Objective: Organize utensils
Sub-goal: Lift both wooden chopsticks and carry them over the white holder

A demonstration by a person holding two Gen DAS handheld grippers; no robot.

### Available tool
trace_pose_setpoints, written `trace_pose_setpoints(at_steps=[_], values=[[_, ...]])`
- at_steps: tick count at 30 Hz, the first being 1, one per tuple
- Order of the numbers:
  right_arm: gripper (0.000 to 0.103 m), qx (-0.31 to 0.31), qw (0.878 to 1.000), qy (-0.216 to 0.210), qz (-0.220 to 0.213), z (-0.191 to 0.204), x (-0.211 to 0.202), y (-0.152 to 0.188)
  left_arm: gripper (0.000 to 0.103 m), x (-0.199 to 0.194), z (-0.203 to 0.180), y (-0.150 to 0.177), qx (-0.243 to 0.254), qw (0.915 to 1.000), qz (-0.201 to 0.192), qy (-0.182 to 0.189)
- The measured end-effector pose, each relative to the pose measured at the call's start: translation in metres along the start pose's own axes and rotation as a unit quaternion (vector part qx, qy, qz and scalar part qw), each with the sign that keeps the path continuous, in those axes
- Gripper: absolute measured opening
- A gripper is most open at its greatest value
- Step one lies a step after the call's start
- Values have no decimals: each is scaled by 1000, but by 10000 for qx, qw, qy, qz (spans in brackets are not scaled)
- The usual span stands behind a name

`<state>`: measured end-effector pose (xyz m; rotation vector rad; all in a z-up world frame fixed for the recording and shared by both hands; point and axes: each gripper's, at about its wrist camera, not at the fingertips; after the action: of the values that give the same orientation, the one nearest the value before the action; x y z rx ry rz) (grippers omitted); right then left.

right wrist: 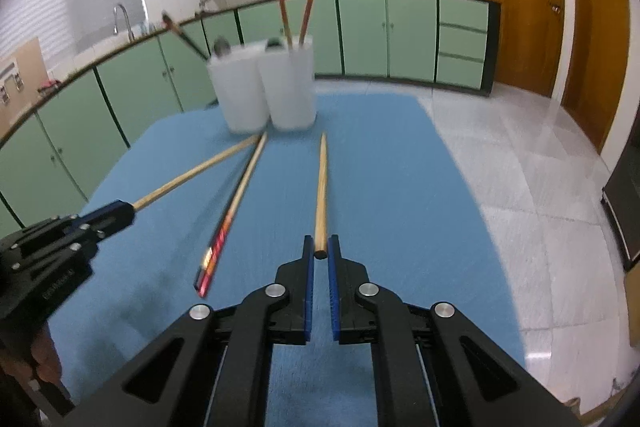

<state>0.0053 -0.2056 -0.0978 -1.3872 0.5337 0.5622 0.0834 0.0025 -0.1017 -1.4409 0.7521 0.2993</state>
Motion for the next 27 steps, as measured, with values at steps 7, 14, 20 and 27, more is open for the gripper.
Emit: trace_pose_setpoints(at_steps=[7,14,20,27], values=[[7,-6,9981,-157,-597,-8,-39,-39,6,-43,5,-40,-40,9975,-699,43],[7,93,9948,-437,-912,-15,-55,-78,6,-52,6,-74,-64,9947,-1018,91],[7,-14,9937,-597,-950,-13,-56,-103,6,-53,4,-94,0,9934,-1135,165],[6,-176,9927,-663,-989,-13,-56,-124,6,-55,5,-113,-21,9918,-1249,263]])
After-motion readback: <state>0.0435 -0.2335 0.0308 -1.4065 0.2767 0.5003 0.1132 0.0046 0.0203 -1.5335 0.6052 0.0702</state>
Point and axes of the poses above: each gripper's, at about its wrist camera, not at the fingertips, and x roughly the way its jaws point, z to its left, y to its underside, and after that the axes turned 2 degrees about y, right-handed
